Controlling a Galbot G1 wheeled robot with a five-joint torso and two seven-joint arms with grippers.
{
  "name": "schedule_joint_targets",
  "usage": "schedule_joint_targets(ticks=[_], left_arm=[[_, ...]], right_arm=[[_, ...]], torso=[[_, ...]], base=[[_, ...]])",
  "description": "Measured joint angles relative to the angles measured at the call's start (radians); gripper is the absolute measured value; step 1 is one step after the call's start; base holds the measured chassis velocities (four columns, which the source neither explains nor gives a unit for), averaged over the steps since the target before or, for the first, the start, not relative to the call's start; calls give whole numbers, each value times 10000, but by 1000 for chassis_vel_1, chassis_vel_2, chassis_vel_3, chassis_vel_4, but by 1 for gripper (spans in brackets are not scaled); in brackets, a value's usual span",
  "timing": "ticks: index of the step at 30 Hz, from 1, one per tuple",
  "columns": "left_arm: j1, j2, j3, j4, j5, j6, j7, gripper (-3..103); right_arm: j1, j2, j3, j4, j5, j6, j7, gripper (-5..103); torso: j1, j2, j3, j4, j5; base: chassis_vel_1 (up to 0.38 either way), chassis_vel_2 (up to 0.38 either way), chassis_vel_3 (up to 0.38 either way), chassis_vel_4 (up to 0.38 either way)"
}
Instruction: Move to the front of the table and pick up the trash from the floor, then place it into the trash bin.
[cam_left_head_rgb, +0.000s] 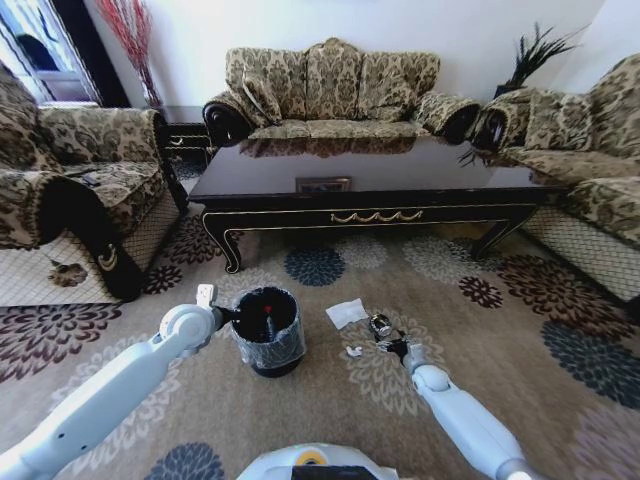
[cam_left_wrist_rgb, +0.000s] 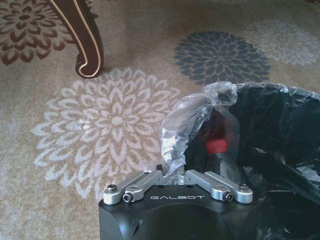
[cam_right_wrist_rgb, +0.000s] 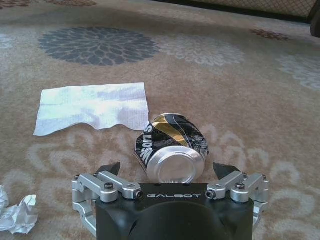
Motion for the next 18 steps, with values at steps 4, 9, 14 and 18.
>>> schedule_joint_targets(ticks=[4,9,14,18], left_arm=[[-51,1,14,13,-42,0,-46,3],[-105,1,66,26,-87,0,-60,3],[-116,-18,101,43,-92,-1,-68,3],[-132,-58,134,55,-91,-2,-71,3]], right_arm=[[355,245,-142,-470,-85,146,-58,100],[788,636,-204,-1115,-396,308,36,101],[1017,722,-214,-1517,-504,440,102,80],[1030,704,-212,-1601,-503,500,98,70]], torso=[[0,0,0,0,0],[0,0,0,3,1],[0,0,0,1,0],[0,0,0,0,0]], base=[[0,0,0,0],[0,0,0,0],[0,0,0,0],[0,0,0,0]])
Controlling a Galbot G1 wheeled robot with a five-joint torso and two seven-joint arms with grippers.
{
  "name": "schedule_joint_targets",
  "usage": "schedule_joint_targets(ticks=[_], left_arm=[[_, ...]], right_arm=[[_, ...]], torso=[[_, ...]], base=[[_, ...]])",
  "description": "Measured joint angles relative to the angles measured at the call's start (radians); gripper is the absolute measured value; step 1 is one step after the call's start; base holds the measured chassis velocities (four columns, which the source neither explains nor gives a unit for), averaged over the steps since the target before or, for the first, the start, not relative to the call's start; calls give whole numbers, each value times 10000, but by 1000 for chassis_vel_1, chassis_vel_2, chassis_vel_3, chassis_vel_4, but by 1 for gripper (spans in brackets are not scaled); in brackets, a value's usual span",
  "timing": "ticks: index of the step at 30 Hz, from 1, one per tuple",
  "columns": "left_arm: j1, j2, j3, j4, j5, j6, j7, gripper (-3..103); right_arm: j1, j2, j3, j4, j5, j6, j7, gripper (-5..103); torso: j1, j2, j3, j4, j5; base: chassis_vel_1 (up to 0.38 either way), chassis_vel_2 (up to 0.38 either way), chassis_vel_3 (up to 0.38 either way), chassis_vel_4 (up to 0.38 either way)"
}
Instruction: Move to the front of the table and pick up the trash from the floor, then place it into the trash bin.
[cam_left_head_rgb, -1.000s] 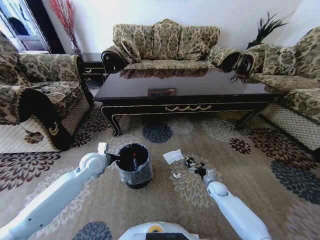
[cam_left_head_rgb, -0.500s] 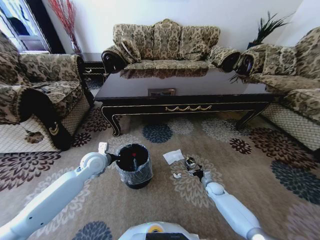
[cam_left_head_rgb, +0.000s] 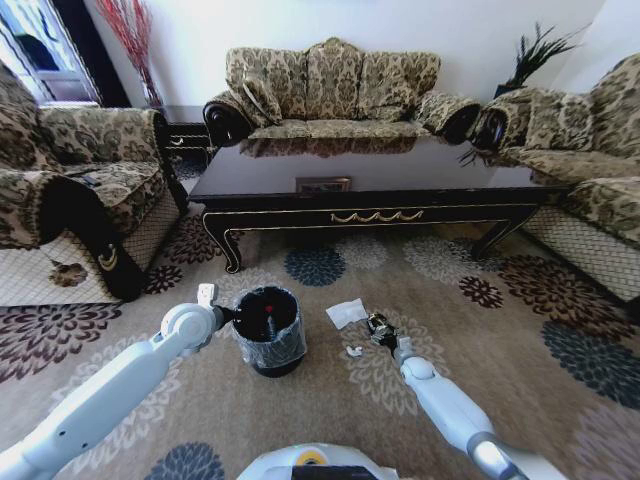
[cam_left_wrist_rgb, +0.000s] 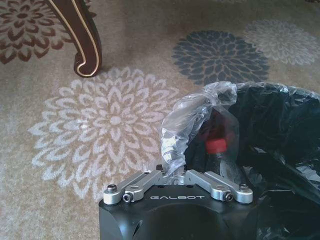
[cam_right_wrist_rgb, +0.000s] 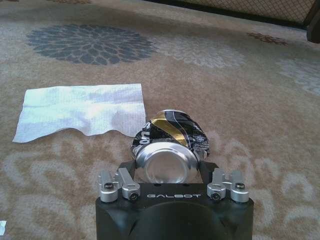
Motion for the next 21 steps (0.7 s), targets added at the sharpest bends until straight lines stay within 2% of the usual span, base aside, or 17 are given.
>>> schedule_joint_targets(ticks=[2,13,18,21], left_arm=[[-29,-35,31,4,0,0,-2,3],[-59,-60,84,-24,11,0,-34,3],[-164,-69,172,-15,12,-1,2,3],[-445,-159,437,22,-55,0,16,3]], right_arm=[[-9,-4,15,-4,0,17,-6,63],[-370,-178,204,460,69,38,1,63],[-1176,-837,593,2112,401,-184,331,63],[-2079,-1455,1303,4534,959,-635,625,63]], torso=[[0,0,0,0,0],[0,0,1,4,4],[0,0,0,-1,4],[0,0,0,0,-1]], base=[[0,0,0,0],[0,0,0,0],[0,0,0,0],[0,0,0,0]])
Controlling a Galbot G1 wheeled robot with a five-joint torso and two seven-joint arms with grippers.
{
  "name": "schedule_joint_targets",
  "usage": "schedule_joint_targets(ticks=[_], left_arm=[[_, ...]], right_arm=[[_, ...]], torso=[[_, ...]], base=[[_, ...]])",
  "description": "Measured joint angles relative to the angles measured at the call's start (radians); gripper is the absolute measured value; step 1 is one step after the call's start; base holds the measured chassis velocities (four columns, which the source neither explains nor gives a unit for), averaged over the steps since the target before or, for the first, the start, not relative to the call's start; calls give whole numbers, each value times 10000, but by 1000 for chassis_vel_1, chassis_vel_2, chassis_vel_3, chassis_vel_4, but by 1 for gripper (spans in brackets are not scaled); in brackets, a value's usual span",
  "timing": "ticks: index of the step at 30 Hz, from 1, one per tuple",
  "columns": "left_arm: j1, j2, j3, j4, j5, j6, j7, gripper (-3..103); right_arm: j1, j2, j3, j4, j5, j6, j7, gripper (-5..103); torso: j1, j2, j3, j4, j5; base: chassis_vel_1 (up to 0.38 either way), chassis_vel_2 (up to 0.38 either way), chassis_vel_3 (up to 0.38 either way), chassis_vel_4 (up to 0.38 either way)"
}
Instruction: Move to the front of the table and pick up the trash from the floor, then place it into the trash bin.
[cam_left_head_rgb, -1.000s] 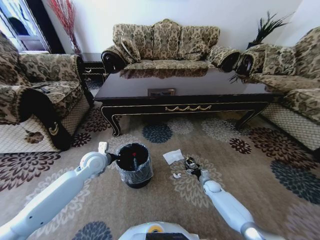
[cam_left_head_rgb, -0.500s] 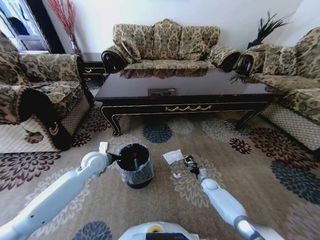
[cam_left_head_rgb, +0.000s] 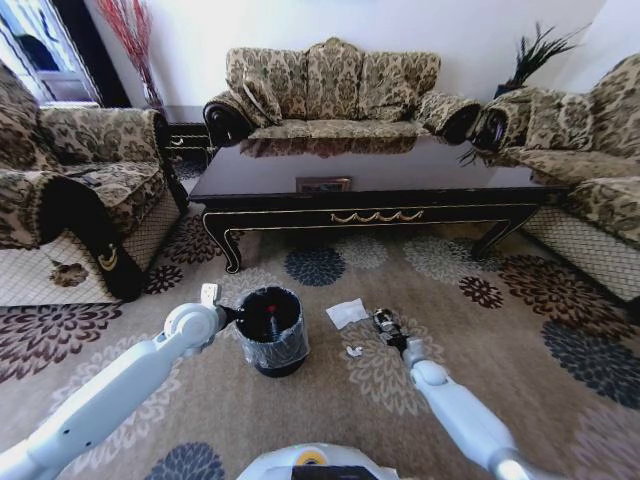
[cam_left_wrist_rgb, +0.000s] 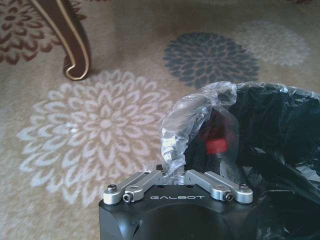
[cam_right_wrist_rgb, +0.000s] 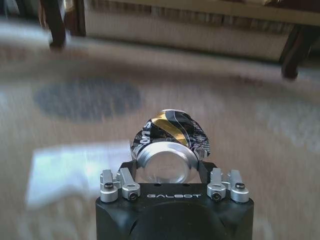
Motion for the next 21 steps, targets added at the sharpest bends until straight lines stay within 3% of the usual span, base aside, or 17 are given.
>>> schedule_joint_targets(ticks=[1,4,5,9,10,15,21], left_arm=[[0,0,0,0,0,0,0,3],[-828,-267,814,181,-254,0,-61,3],[-828,-267,814,181,-254,0,-61,3],[-2080,-1123,2110,689,-910,-2,-436,3],[-2080,-1123,2110,689,-910,-2,-436,3],[-3847,-2284,3878,1369,-1166,-2,-649,3],[-4755,-2985,4808,1950,-1241,-3,-765,3]], right_arm=[[0,0,0,0,0,0,0,63],[-1235,-597,990,2642,562,-407,226,63],[-1235,-597,990,2642,562,-407,226,63],[-2753,-947,2159,5401,1243,-984,448,63],[-2753,-947,2159,5401,1243,-984,448,63],[-4201,-1152,3226,7848,1516,-1278,499,63],[-4972,-1181,3571,9274,1453,-1437,615,63]], torso=[[0,0,0,0,0],[0,0,0,4,5],[0,0,0,4,5],[0,0,-1,-4,1],[0,0,-1,-4,1],[0,0,0,-3,5],[0,0,0,0,4]], base=[[0,0,0,0],[0,0,0,0],[0,0,0,0],[0,0,0,0],[0,0,0,0],[0,0,0,0],[0,0,0,0]])
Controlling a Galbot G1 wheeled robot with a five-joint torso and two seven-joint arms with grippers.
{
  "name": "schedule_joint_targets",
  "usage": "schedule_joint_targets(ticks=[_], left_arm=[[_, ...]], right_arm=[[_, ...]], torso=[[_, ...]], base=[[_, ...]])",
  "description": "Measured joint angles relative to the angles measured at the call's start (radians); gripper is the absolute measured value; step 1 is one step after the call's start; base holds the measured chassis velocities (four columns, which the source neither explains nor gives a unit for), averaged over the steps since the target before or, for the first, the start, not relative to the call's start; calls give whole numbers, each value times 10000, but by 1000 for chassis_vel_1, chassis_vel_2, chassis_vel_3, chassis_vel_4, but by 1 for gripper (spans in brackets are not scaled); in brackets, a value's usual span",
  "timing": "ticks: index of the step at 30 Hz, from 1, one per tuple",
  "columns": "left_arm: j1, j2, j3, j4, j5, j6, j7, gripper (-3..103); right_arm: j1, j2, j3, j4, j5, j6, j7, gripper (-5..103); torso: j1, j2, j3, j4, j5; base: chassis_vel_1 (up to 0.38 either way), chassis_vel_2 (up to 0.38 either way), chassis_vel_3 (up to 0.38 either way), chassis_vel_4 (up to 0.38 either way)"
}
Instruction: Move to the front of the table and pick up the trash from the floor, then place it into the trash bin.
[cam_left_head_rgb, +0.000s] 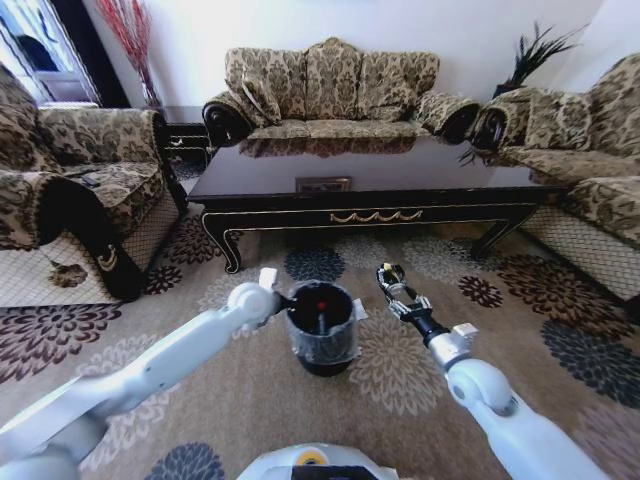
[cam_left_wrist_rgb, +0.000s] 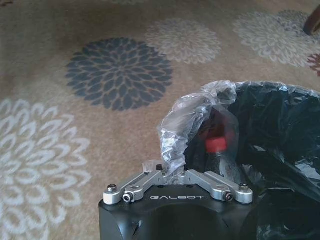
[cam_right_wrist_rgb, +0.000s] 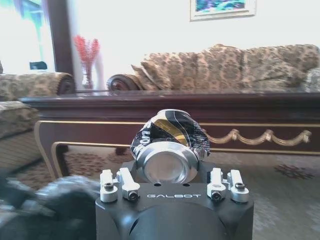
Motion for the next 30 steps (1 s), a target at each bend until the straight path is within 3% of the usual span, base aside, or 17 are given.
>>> schedule_joint_targets(ticks=[12,25,28,30], left_arm=[[-964,-1133,1297,711,-226,0,-261,3],[-1119,-1420,1563,315,-549,2,-555,3],[-1092,-1318,1494,207,-565,1,-577,3],[-1069,-1287,1465,182,-560,2,-582,3]], right_arm=[[-1532,302,-230,1023,-988,178,-265,63],[-1638,386,-341,750,-1113,221,-252,61],[-1611,399,-368,727,-1124,209,-236,78],[-1605,400,-369,727,-1121,198,-233,78]], torso=[[0,0,0,0,-1],[0,0,0,0,-2],[0,0,0,1,-2],[0,0,0,2,-2]], base=[[0,0,0,0],[0,0,0,0],[0,0,0,0],[0,0,0,0]])
